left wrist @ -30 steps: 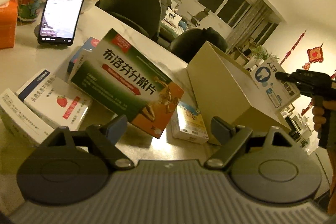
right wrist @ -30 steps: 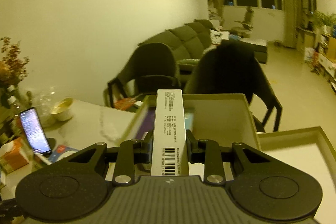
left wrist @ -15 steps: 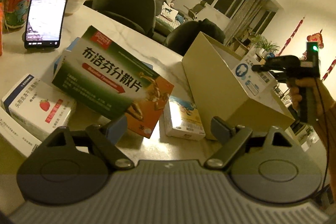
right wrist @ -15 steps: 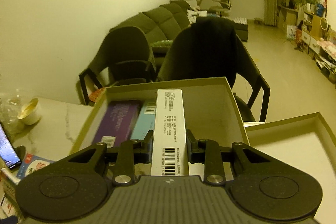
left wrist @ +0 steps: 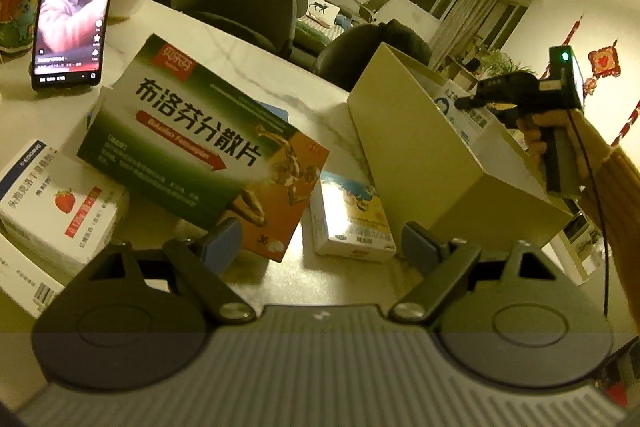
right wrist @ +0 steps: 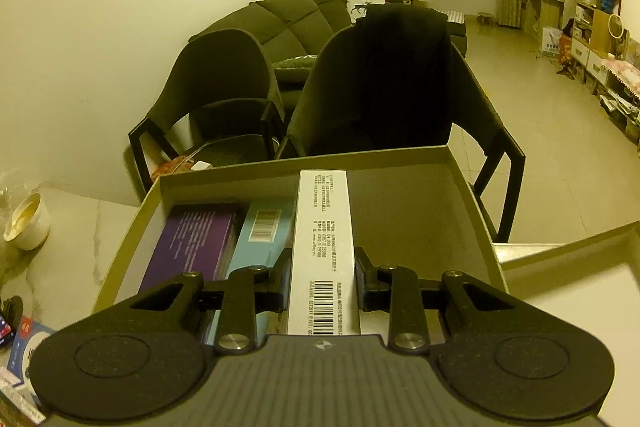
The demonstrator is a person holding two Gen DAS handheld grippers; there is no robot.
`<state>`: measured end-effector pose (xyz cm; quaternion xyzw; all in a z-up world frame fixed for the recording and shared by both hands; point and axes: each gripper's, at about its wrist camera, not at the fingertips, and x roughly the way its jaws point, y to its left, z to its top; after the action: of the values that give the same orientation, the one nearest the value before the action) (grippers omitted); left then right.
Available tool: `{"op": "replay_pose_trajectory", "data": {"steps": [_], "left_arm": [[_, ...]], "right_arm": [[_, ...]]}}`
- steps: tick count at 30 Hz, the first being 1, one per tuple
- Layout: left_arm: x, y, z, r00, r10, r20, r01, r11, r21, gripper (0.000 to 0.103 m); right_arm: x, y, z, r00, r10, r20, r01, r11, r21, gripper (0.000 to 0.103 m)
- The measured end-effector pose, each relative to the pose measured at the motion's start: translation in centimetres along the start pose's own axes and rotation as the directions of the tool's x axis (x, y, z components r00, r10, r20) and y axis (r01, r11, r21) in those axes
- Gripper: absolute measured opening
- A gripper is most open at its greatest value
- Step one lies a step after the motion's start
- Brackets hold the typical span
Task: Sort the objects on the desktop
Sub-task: 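Lower the white box beside the light blue box and open the right gripper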
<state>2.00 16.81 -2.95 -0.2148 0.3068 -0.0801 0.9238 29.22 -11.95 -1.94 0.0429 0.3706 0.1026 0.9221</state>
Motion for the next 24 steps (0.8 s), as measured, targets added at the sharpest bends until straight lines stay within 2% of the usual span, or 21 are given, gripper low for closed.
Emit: {"op": "replay_pose_trajectory", "data": {"steps": [7, 14, 24], "left_arm": [[0.5, 0.1, -0.1, 1.000, 0.002, -0.014, -0.002, 1.000, -0.001, 0.088], [0.9, 0.3, -0.2, 1.000, 0.004, -0.026, -0.004, 1.000, 0.001, 0.088], [1.0, 0.0, -0.5, 1.000, -0.002, -0.030, 0.002, 1.000, 0.002, 0.088]], "right_arm": [[2.2, -0.3, 0.1, 1.000, 0.012, -0.017, -0.012, 0.999, 0.031, 0.032], [3.9, -1.3, -0.5, 0.994, 0.090, -0.068, -0.081, 0.990, 0.118, 0.034], [3.0, -3.0, -0.9, 0.982, 0.181, -0.054, -0.166, 0.962, 0.219, 0.039]]}}
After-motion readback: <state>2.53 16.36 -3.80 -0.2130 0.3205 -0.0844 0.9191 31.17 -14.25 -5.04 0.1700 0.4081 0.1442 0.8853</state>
